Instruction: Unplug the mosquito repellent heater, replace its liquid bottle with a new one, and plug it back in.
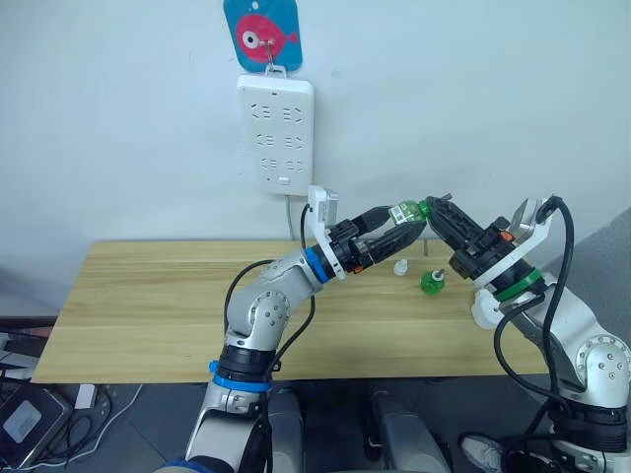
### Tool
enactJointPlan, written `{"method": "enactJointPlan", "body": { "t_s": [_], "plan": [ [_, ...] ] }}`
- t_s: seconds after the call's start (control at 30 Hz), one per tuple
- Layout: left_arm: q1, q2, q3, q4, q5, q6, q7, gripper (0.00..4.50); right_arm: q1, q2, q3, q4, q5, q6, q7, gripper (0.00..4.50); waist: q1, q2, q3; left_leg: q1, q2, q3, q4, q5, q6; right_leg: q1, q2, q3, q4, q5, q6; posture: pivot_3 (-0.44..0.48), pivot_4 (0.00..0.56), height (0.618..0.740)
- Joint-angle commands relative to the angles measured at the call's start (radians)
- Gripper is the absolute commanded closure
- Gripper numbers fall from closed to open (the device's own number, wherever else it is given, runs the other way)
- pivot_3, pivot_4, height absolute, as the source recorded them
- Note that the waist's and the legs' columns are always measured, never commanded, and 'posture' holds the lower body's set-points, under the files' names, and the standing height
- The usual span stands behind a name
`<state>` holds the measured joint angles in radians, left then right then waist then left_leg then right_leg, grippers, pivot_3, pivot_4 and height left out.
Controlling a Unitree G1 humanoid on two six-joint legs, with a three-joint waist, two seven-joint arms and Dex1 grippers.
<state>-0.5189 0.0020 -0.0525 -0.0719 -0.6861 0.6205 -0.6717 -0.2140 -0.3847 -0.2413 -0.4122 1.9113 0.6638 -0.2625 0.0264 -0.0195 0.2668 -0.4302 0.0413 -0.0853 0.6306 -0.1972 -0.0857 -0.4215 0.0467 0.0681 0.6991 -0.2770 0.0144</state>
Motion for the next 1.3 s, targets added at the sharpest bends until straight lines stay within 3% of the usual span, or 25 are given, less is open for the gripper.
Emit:
{"method": "enactJointPlan", "body": {
  "t_s": [0.03,0.13,0.17,0.4,0.77,0.93,1.1,1.23,1.3],
  "plan": [
    [-0.01,-0.002,0.0,-0.034,-0.029,-0.002,-0.019,0.0,0.001,-0.009,0.001,-0.053,0.035,-0.013,0.015,3.71,0.0,0.0,0.0,0.0,0.0,0.0,0.0,0.0,0.0,0.0,0.0,0.0,0.0,0.0,0.0,0.184,0.189,0.74],
    [-0.007,-0.001,-0.003,-0.04,-0.033,0.004,-0.021,0.0,0.002,-0.012,0.002,-0.054,0.043,-0.016,0.013,3.71,0.0,0.0,0.0,0.0,0.0,0.0,0.0,0.0,0.0,0.0,0.0,0.0,0.0,0.0,0.0,0.183,0.194,0.74],
    [-0.004,0.002,-0.005,-0.042,-0.035,0.009,-0.024,0.19,0.002,-0.012,0.002,-0.055,0.045,-0.019,0.012,3.71,0.0,0.0,0.0,0.0,0.0,0.0,0.0,0.0,0.0,0.0,0.0,0.0,0.0,0.0,0.0,0.183,0.194,0.74],
    [-0.004,0.005,-0.01,-0.037,-0.034,0.007,-0.027,2.09,-0.003,-0.01,0.012,-0.049,0.041,-0.021,0.017,3.71,0.0,0.0,0.0,0.0,0.0,0.0,0.0,0.0,0.0,0.0,0.0,0.0,0.0,0.0,0.0,0.182,0.198,0.74],
    [-0.012,0.002,-0.003,-0.022,-0.033,0.012,-0.015,2.09,-0.006,-0.029,0.037,-0.052,0.018,-0.013,0.032,3.71,0.0,0.0,0.0,0.0,0.0,0.0,0.0,0.0,0.0,0.0,0.0,0.0,0.0,0.001,-0.001,0.176,0.203,0.74],
    [-0.037,0.007,0.051,0.023,-0.09,0.069,-0.011,2.09,-0.016,-0.087,0.046,-0.043,-0.012,0.017,0.033,2.03,-0.001,0.0,0.0,0.001,0.0,0.0,0.0,0.0,0.0,0.0,0.0,0.0,0.0,0.0,0.0,0.162,0.207,0.74],
    [-0.106,0.09,0.167,0.139,-0.302,0.34,-0.06,2.09,0.091,-0.311,-0.014,-0.062,0.015,0.147,0.106,0.2,0.001,0.0,0.0,0.0,-0.001,0.0,0.001,0.0,0.0,0.001,0.0,0.0,0.0,-0.001,0.001,0.15,0.225,0.74],
    [-0.16,0.217,0.182,0.255,-0.379,0.528,-0.185,2.09,0.191,-0.502,-0.119,-0.062,0.014,0.247,0.213,0.06,-0.005,0.0,0.0,0.0,-0.001,0.0,0.001,0.0,0.001,0.001,0.0,0.0,0.0,-0.001,0.002,0.129,0.237,0.74],
    [-0.173,0.269,0.14,0.26,-0.346,0.527,-0.265,2.09,0.248,-0.606,-0.15,-0.042,-0.157,0.293,0.32,0.06,-0.008,0.0,0.0,0.001,-0.001,0.0,0.001,0.0,0.001,0.001,0.0,0.0,0.0,-0.001,0.002,0.129,0.237,0.74]
  ]
}}
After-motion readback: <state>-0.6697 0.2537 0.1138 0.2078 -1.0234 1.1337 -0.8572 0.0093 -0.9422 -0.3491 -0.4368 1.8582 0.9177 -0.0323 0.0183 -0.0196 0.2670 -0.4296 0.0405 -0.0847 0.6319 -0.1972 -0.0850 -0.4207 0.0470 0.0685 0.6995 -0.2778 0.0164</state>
